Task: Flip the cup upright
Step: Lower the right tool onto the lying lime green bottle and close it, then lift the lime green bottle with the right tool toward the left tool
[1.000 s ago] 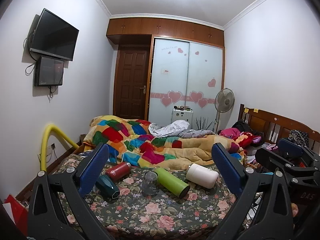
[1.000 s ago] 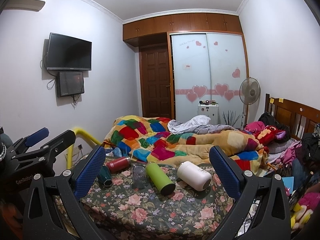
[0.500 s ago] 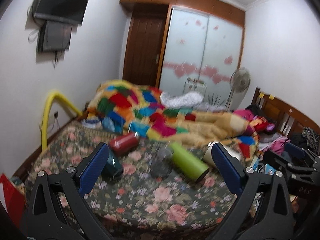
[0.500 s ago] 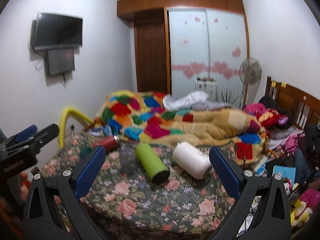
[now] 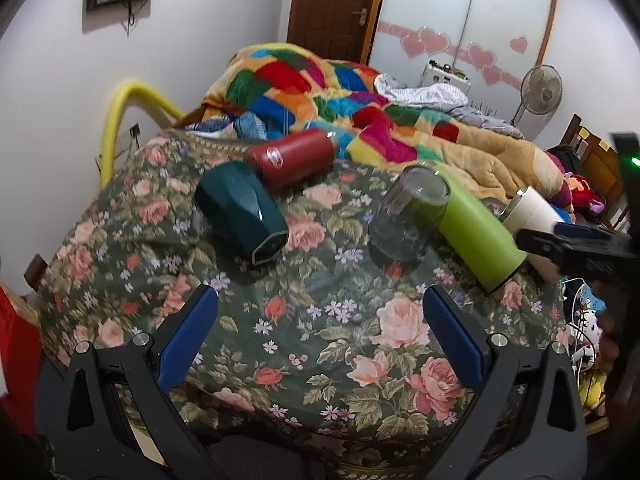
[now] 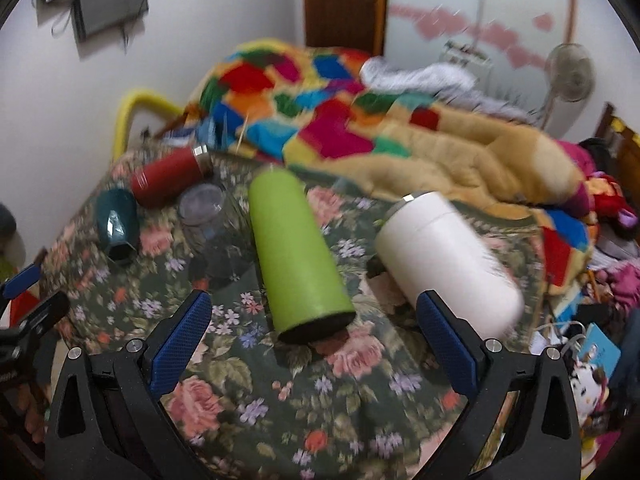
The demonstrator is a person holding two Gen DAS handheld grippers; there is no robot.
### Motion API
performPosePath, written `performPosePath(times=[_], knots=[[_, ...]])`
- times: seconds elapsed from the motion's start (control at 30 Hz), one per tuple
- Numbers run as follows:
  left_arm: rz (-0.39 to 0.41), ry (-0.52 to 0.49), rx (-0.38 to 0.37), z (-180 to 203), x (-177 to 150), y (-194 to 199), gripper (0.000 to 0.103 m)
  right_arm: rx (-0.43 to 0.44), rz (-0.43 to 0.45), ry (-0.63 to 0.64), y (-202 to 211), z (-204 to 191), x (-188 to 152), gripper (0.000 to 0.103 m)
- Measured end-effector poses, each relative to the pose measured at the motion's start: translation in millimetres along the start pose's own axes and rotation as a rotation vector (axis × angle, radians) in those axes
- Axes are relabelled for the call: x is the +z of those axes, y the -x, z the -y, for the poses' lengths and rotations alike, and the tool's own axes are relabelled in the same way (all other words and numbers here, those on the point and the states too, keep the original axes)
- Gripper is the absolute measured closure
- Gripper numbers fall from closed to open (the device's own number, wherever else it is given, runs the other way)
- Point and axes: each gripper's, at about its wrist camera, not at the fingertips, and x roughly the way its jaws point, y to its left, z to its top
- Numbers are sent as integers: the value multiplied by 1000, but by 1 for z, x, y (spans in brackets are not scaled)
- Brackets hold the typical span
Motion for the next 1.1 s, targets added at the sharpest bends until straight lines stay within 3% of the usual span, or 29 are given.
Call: performPosePath(times=[0.13,0.3,0.8,1.1], knots=[[-17,-11,50,3,-4,-12,0,50,-123,39,-41,1,17,16],[-43,-2,35,2,-7,-22,0,80,-241,83,-75,-1,28,26],[-103,36,-23,5,-10,-26,0,36,-334,189,-108,-15,45,39],[-45,35,-32,8,-8,-4,0,48,-324,133,-94,-11,32,40]])
